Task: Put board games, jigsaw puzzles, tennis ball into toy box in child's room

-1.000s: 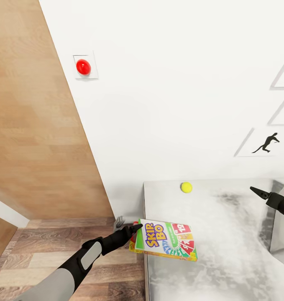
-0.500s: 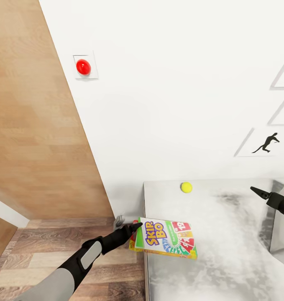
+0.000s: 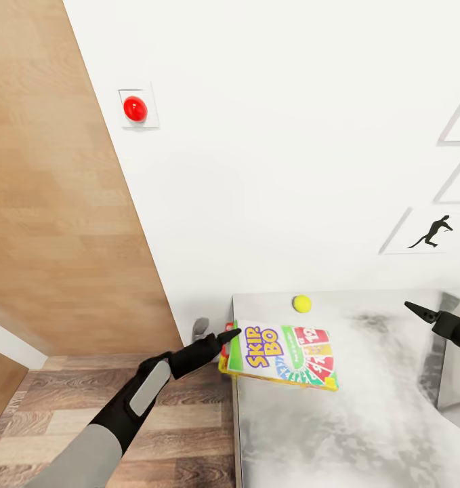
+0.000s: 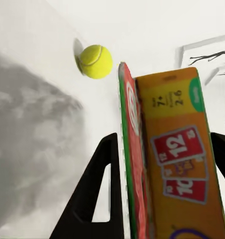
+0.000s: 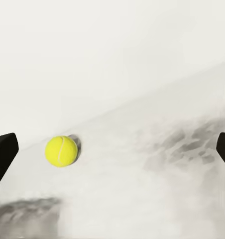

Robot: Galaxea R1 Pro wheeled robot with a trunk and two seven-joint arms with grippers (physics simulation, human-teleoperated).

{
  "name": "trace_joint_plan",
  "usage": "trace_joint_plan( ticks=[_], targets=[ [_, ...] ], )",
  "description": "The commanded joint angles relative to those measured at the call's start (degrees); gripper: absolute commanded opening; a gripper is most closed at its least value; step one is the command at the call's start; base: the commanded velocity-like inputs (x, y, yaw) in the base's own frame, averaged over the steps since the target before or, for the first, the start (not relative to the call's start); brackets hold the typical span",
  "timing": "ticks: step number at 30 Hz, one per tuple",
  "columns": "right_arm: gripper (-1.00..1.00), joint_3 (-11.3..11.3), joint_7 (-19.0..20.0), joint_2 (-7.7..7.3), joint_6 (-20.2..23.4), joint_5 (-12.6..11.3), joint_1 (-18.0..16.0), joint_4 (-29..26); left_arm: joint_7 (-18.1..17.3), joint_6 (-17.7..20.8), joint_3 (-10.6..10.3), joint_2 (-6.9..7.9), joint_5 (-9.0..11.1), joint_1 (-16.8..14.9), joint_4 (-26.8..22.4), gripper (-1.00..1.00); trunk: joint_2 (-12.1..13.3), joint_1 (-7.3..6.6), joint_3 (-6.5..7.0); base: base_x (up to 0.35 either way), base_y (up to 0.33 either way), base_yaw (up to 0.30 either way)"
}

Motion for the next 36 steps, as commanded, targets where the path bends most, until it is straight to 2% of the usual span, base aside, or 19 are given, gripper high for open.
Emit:
trace_joint_plan(
  ticks=[1, 3, 6, 9, 13, 22, 30, 36],
  targets=[
    [1.0, -0.1, 0.3, 0.0, 0.3, 0.1, 0.0, 0.0, 0.1, 0.4, -0.1, 0.01, 0.4, 0.0, 0.0, -1.0, -0.1, 0.03, -0.1, 0.0, 0.0, 0.0],
    [1.0, -0.2, 2.5, -0.08, 0.3, 0.1, 0.4, 0.0, 3.3, 1.6, 0.6, -0.13, 1.1, 0.2, -3.8, -1.0, -0.1, 0.03, -0.1, 0.0, 0.0, 0.0],
    [1.0, -1.3, 5.6, -0.17, 0.3, 0.1, 1.3, 0.0, 7.2, 3.0, 1.1, -0.23, 3.5, 0.9, -9.2, -1.0, -0.1, 0.03, -0.1, 0.0, 0.0, 0.0],
    [1.0, -3.0, 8.3, -0.21, 0.3, 0.1, 2.0, 0.0, 9.6, 4.1, 1.3, -0.18, 5.9, 1.7, -14.6, -1.0, -0.1, 0.03, -0.1, 0.0, 0.0, 0.0],
    [1.0, -4.3, 11.8, -0.27, 0.3, 0.2, 2.3, 0.0, 12.5, 4.6, 1.5, -0.16, 7.4, 3.7, -19.2, -1.0, -0.1, 0.03, -0.1, 0.0, 0.0, 0.0],
    [1.0, -5.1, 14.6, -0.23, 0.5, 0.2, 2.6, 0.0, 16.5, 5.2, 1.6, -0.05, 8.4, 4.9, -26.0, -1.0, -0.1, 0.03, 0.06, -0.037, 0.0, -0.015],
    [1.0, -5.2, 15.0, 0.22, 3.0, 0.2, 2.6, 0.0, 18.3, 5.5, 1.6, -0.06, 8.6, 5.1, -28.6, -1.0, -0.1, 0.03, 0.54, -0.211, 0.0, -0.077],
    [1.0, -5.4, 15.0, -0.06, 3.6, 0.2, 2.6, 0.0, 18.7, 5.5, 1.4, -0.21, 8.6, 5.2, -29.4, -1.0, -0.1, 0.03, 0.79, -0.137, 0.0, -0.032]
  ],
)
